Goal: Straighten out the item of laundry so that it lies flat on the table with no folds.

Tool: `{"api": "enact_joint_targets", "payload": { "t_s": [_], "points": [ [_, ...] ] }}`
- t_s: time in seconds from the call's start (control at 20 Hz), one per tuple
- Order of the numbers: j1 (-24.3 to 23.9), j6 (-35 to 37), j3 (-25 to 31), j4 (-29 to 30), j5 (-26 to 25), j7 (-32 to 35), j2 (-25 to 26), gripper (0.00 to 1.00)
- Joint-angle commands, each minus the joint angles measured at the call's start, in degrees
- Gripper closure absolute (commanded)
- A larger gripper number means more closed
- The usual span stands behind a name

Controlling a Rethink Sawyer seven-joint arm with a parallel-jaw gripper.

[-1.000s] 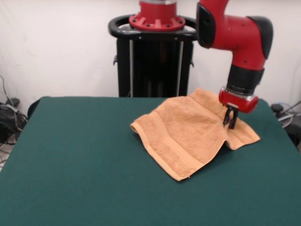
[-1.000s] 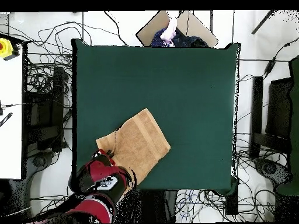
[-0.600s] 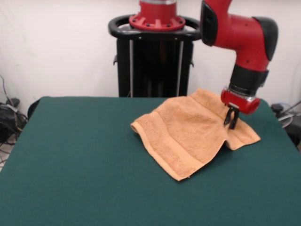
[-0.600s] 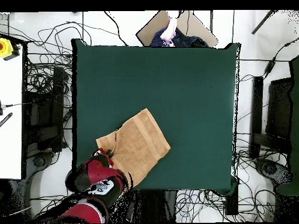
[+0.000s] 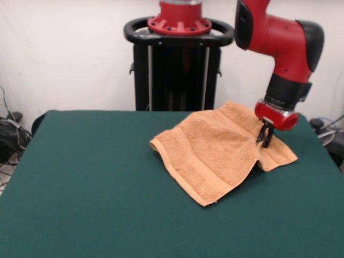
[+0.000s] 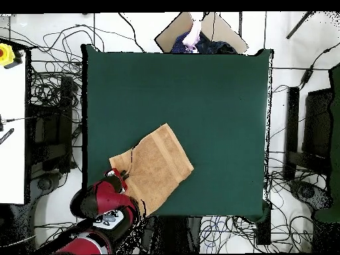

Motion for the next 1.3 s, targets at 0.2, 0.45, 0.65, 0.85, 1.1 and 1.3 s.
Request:
{"api": "enact_joint_targets", "payload": {
  "t_s": [0.2, 0.45, 0.65, 0.85, 1.1, 1.3],
  "points": [
    [1.66, -3.01, 19.35, -20.81, 10.3, 13.97, 12.71, 1.0],
    [0.52, -2.41, 19.55, -20.04, 7.21, 11.17, 12.04, 1.0],
    [-2.2, -1.88, 20.81, -18.55, 0.66, 7.17, 11.48, 1.0],
    [0.99, 7.53, 15.33, -18.66, -1.02, 0.09, 8.71, 1.0],
    [2.99, 13.4, 12.62, -19.1, -2.76, -1.6, 6.78, 1.0],
    [3.54, 13.97, 12.79, -20.4, -2.25, 0.13, 6.82, 1.0]
  ]
}}
